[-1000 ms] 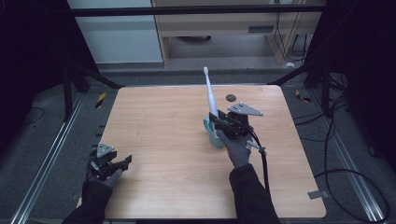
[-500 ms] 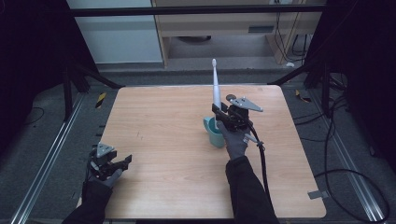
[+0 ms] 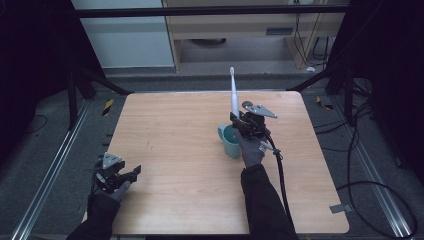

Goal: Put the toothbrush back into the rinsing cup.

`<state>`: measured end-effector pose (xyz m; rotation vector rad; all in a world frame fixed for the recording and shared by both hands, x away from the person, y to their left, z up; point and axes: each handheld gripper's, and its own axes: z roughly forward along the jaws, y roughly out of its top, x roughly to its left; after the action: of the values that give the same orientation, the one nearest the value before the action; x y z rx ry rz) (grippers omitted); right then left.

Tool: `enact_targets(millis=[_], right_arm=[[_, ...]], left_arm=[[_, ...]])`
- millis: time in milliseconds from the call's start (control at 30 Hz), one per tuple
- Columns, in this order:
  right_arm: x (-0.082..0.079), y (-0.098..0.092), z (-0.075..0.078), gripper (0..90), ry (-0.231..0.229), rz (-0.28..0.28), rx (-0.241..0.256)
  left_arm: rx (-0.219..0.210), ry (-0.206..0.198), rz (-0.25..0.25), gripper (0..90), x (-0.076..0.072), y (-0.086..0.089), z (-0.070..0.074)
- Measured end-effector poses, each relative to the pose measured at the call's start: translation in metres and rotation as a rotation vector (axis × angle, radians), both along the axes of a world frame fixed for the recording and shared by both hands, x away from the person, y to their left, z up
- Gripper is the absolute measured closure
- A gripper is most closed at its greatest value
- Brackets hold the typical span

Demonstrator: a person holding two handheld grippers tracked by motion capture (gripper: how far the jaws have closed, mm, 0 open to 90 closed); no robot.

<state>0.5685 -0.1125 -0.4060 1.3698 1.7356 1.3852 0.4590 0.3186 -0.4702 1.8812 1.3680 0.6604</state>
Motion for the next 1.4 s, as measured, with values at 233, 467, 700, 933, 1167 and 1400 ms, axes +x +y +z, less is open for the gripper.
enact_targets(millis=[233, 467, 700, 933, 1167, 1400], right_arm=[[0.003, -0.001, -0.011, 66.2, 0.034, -0.011, -0.029], [0.004, 0.002, -0.021, 66.2, 0.057, -0.016, -0.060], [0.004, 0.007, -0.024, 66.1, 0.069, -0.017, -0.101], [0.002, 0.007, -0.024, 65.9, 0.101, -0.015, -0.134], [0.002, 0.007, -0.026, 65.7, 0.129, -0.003, -0.170], [-0.002, 0.006, -0.025, 64.3, 0.143, 0.006, -0.175]], left_arm=[[0.003, 0.000, 0.000, 32.2, 0.000, 0.000, 0.000], [0.002, -0.001, 0.001, 32.2, 0.000, 0.000, 0.000], [0.004, -0.001, -0.001, 32.2, 0.000, -0.001, 0.000], [0.001, -0.002, -0.002, 32.2, 0.000, -0.001, 0.000], [0.004, 0.002, -0.004, 32.2, 0.000, -0.001, 0.000], [0.006, 0.002, -0.005, 32.2, 0.000, -0.002, 0.000]])
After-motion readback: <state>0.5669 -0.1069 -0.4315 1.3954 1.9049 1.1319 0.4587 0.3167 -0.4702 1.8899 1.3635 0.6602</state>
